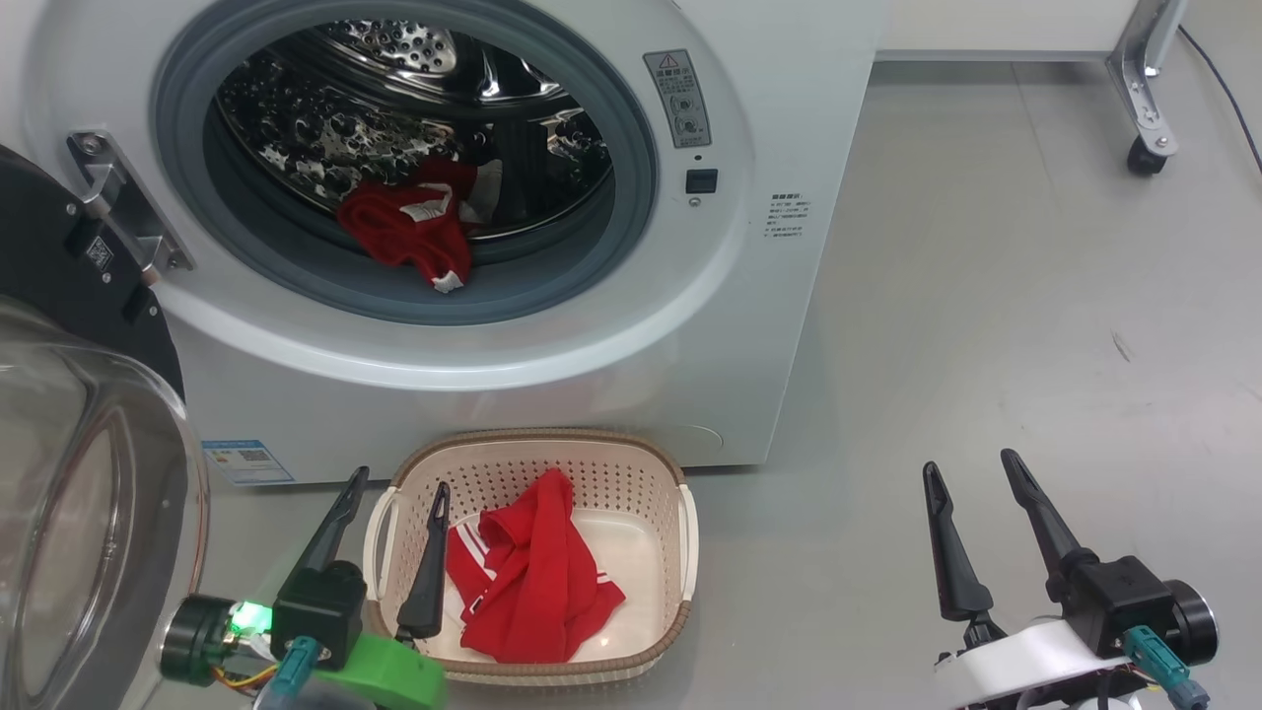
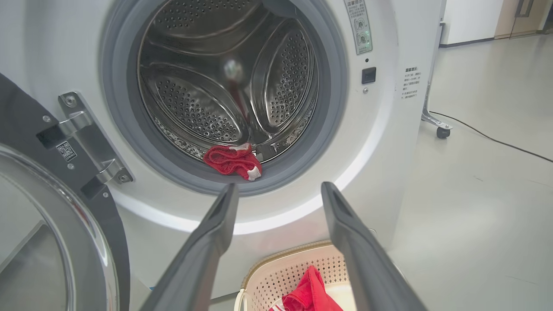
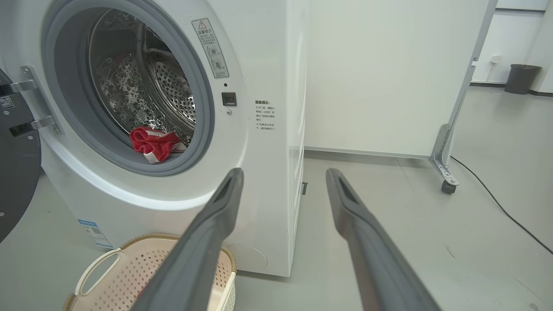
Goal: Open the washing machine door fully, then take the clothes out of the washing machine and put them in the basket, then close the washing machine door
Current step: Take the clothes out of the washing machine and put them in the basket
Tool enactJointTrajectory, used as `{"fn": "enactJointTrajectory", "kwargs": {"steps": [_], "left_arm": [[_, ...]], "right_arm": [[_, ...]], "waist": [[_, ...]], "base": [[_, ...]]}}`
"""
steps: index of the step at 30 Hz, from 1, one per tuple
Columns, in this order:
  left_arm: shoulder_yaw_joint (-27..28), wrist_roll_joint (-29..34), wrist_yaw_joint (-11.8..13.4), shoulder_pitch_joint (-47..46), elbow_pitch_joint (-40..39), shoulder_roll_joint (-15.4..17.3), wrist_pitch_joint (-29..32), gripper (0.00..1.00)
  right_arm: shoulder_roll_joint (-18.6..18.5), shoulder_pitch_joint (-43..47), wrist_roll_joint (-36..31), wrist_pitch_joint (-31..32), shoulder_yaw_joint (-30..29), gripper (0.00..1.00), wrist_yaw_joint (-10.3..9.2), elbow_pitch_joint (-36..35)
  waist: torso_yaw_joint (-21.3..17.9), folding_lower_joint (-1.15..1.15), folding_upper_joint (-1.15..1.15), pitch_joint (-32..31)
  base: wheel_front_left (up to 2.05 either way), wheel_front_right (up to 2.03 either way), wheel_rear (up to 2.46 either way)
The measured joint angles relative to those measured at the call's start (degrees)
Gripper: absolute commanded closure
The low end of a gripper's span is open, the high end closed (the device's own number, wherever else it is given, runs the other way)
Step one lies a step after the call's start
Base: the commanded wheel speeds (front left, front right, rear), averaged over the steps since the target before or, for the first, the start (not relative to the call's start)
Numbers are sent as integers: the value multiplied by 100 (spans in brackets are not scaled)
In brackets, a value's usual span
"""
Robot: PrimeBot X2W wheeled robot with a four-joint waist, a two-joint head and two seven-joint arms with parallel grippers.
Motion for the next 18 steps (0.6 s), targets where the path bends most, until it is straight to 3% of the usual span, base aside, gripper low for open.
{"fn": "enactJointTrajectory", "kwargs": {"steps": [18], "left_arm": [[-200, 125, -188, -874, 9, 20, 377, 0]], "right_arm": [[-18, -188, -22, 107, 131, 0, 5, -417]], "waist": [[-240, 0, 0, 800]], "base": [[0, 0, 0]]}}
